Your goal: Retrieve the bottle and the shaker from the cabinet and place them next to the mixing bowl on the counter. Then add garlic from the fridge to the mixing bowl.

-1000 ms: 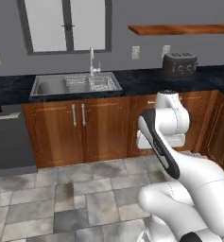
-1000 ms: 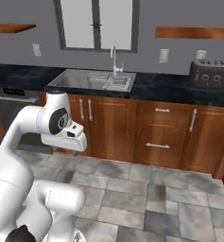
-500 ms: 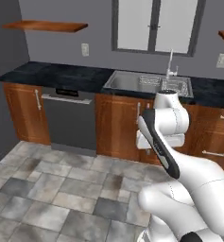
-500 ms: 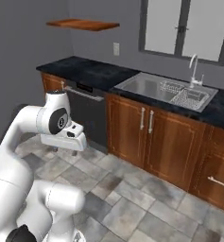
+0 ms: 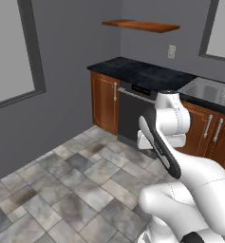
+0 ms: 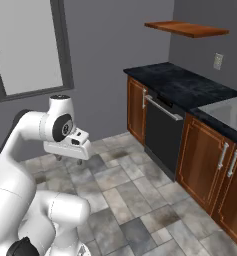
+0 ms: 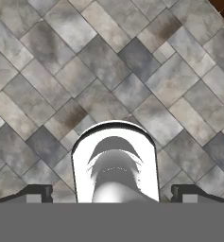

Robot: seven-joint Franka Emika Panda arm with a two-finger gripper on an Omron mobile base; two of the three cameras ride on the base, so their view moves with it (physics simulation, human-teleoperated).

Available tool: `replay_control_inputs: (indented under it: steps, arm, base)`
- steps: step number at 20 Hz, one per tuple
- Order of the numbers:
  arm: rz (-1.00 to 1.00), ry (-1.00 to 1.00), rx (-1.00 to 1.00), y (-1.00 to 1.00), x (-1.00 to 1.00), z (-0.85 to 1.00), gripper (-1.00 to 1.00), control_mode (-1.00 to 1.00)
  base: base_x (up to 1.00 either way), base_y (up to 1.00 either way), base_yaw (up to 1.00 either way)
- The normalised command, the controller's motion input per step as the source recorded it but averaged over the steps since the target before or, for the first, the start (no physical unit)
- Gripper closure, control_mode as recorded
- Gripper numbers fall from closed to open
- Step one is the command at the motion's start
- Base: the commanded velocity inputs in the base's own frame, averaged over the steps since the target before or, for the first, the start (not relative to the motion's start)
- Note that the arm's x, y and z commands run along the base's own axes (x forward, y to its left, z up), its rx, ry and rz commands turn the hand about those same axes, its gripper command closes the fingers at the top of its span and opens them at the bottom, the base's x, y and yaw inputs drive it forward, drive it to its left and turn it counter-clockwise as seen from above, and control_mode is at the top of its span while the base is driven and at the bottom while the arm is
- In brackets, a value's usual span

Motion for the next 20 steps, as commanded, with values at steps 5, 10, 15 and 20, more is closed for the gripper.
replay_control_inputs:
  steps: [5,10,15,20]
  arm:
    - [0.0,0.0,0.0,0.0,0.0,0.0,-1.0,1.0]
    - [0.0,0.0,0.0,0.0,0.0,0.0,-1.0,1.0]
    - [0.0,0.0,0.0,0.0,0.0,0.0,-1.0,1.0]
    - [0.0,0.0,0.0,0.0,0.0,0.0,-1.0,1.0]
  base:
    - [0.04,-0.01,0.63]
    - [0.0,-0.24,0.69]
    - [0.0,-0.12,0.63]
    - [0.12,-0.17,0.62]
